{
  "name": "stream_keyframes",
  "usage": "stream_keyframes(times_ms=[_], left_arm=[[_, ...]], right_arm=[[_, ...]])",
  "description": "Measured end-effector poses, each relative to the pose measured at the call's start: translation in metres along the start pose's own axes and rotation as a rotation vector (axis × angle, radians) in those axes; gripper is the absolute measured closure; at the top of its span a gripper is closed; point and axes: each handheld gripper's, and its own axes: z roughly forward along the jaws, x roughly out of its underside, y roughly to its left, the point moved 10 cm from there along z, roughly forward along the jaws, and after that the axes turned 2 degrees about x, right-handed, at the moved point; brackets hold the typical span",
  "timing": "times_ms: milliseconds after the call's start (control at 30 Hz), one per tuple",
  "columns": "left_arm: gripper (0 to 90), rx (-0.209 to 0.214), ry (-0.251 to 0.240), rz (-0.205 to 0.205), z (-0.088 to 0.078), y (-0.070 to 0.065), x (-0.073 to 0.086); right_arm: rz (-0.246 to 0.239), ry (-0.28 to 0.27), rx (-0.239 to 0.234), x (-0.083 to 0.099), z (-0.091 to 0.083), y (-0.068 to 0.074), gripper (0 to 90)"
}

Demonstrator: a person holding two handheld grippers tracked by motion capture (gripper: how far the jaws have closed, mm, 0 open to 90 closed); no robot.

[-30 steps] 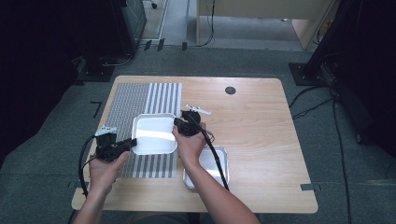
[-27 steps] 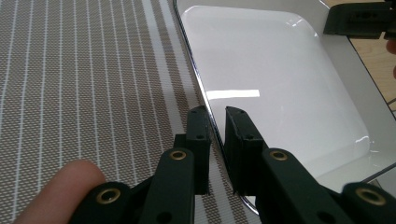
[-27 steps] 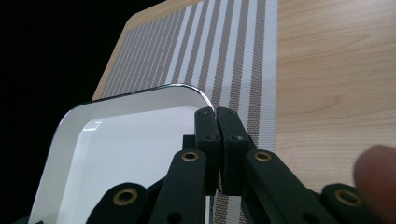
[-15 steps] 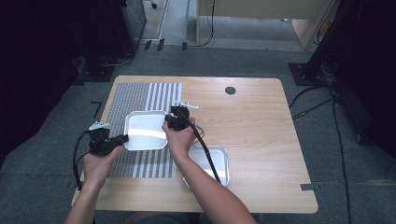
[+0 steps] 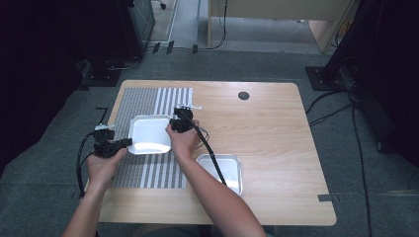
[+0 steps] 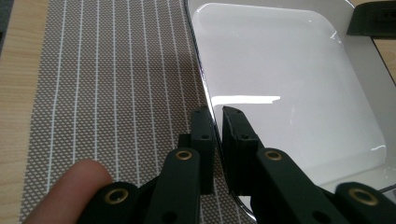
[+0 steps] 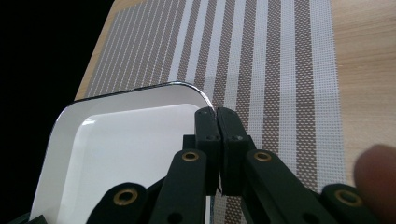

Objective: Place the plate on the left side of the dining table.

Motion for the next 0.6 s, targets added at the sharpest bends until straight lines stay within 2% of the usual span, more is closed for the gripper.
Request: stream_keyframes(times_ms=[233,433,533,600], left_arm=[[84.3,-0.021,0.028,0.004,0.014,0.01,-0.007],[85.2,-0.032,0.043,-0.013,0.028,0.018,-0.013],[85.8,-0.029,0.043,-0.041,0.035,0.022,-0.015],[85.9,-0.037,0.057,-0.037,0.04,0.023,-0.016]], right_arm=[[0.014,0.02,0.031,-0.003,0.02,-0.002,89.6],[0.027,0.023,0.046,-0.006,0.035,-0.004,89.5],[0.04,0.028,0.06,-0.007,0.043,-0.006,89.5],[0.045,0.029,0.067,-0.007,0.046,-0.008,89.5]])
